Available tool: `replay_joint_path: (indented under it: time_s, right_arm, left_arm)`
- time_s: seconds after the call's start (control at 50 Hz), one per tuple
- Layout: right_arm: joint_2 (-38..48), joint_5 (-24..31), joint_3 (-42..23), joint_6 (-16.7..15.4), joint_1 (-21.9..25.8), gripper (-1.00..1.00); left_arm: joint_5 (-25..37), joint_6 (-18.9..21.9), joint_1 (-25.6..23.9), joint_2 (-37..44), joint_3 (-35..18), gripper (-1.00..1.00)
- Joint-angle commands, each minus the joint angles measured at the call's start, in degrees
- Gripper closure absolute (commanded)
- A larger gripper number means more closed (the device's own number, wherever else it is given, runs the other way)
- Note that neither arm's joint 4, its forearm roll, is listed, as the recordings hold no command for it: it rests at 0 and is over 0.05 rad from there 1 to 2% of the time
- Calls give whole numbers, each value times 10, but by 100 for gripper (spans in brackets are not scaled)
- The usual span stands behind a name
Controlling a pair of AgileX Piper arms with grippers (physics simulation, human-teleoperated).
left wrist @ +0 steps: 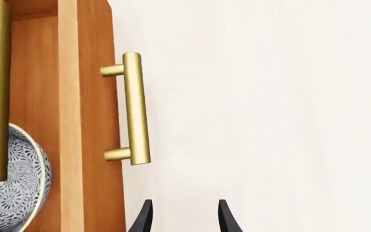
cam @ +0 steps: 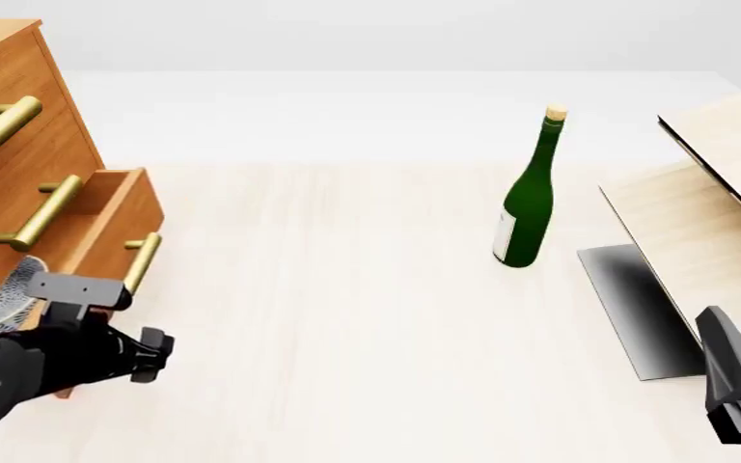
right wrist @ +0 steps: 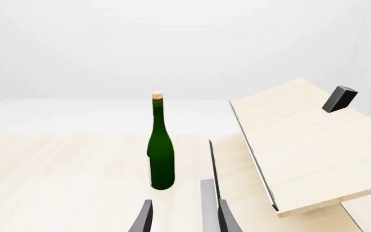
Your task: Put the bowl in the bottom drawer of the cabinet and close it.
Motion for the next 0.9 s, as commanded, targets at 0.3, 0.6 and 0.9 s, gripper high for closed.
replay_joint_path:
  time_s: [0.3,0.6,0.9]
  right_arm:
    - [0,0,0,0,0,-100]
    - [0,0,0,0,0,-100]
    - [0,0,0,0,0,-100]
  left_arm:
    - [-52,39,117,40,10,-100]
    - [-69,41,153,55,22,-100]
    - [-71,35,190,67,10,-100]
